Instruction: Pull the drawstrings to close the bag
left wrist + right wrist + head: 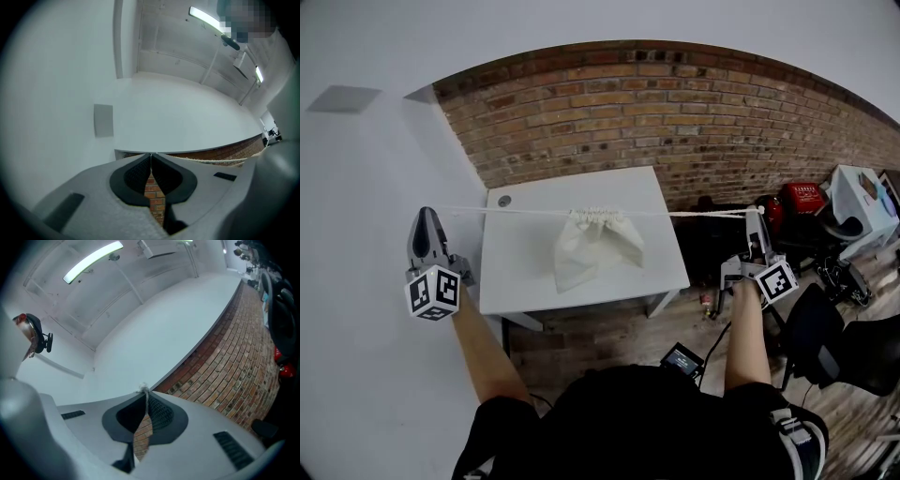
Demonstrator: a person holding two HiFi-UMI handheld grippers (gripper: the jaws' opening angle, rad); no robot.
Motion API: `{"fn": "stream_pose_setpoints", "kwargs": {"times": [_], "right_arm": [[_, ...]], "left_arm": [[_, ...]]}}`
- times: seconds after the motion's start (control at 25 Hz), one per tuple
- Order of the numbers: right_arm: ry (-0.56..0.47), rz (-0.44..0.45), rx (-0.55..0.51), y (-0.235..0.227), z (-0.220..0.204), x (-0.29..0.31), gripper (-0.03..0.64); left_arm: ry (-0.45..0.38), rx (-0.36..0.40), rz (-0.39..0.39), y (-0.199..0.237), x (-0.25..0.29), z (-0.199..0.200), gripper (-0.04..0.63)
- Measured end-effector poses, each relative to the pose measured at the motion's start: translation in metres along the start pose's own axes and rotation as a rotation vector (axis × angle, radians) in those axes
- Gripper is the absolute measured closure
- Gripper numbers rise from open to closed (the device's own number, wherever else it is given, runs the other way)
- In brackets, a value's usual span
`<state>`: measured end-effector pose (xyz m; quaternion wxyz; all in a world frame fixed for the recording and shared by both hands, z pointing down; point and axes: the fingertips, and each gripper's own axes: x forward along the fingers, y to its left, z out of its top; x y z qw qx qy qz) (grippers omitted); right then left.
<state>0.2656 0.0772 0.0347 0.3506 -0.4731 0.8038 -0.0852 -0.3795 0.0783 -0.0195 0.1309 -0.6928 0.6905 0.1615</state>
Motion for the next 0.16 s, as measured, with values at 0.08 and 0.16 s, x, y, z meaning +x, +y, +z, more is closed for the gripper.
{"fn": "stream_pose_setpoints", "kwargs": {"times": [0.08, 0.16], "right_arm": [[0.009, -0.007, 0.003, -0.006, -0.001, -0.002, 0.611], [0.019, -0.018, 0.007, -0.014, -0.002, -0.006, 0.611]], "left_arm": [[0.008, 0.003, 0.001, -0.004, -0.001, -0.003, 0.571], [0.018, 0.006, 0.001, -0.009, -0.002, -0.007, 0.571]]}}
